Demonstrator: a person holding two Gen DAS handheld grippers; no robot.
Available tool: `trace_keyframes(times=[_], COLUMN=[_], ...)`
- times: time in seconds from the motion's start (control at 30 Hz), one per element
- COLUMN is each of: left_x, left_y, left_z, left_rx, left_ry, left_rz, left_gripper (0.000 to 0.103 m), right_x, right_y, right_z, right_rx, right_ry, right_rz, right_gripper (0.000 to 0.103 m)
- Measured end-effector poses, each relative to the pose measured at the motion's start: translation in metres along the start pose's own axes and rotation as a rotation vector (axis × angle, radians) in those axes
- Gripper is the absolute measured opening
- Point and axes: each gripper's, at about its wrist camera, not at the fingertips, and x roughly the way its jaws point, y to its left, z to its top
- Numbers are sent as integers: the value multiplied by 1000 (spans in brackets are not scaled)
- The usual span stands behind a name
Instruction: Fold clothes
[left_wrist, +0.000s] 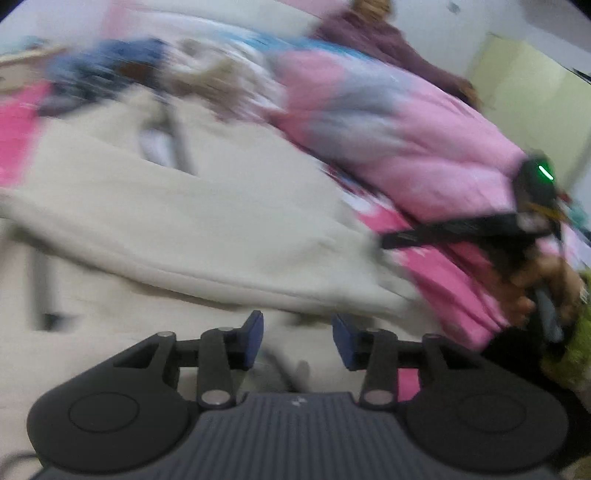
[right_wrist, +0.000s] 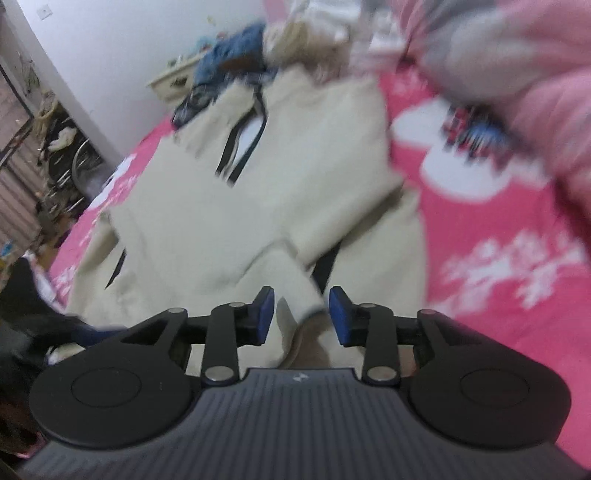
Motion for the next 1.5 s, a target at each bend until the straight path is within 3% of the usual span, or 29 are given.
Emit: trace_keyframes(times=[0.13,0.23,0.33,0.43,0.5,0.53,0.6,0.63,0.73,0.93,1.07,1.13,1.17,1.23,1.3,1.4,1.5], left_x=[-21,-17,-5,12,20,24,26,26,22,45,58,55,52,45,44,56,65], left_y=[59,103,136,158,163,164,168,170,175,132,115,107,103,96,95,104,129], left_z=[26,41,52,55,56,55,52,50,45,34,33,32,31,28,31,43,54], left_rx=[-77,-167,-194,-201,-175,-152,-106,-92,-129,160,280,274,272,280,304,324,253], left_ry=[-15,-4,-3,23,35,38,41,38,10,31,57,64,64,39,26,53,81], left_rz=[278,402,440,404,390,423,540,598,592,812,925,967,983,975,940,926,913], left_gripper=[46,44,42,40,40,39,22,23,22,22,23,33,42,45,56,58,61], right_x=[-1,16,33,42,46,47,48,49,51,51,50,49,49,49,50,51,49], right_y=[5,19,37,47,49,48,44,42,37,38,38,39,40,40,40,40,40], right_z=[9,8,5,2,0,-1,-4,-5,-8,-10,-11,-11,-12,-13,-13,-13,-14], right_rx=[3,-4,-29,-40,-47,-44,-34,-27,0,-21,-23,-34,-39,-39,-34,-31,-33], right_ry=[-55,-41,-23,-6,3,8,13,13,9,-1,-7,-10,-12,-14,-13,-13,-17], right_rz=[45,91,118,145,147,148,155,161,177,180,181,177,177,178,181,181,178], right_gripper=[33,33,34,35,37,38,38,38,38,38,38,39,39,40,40,40,40])
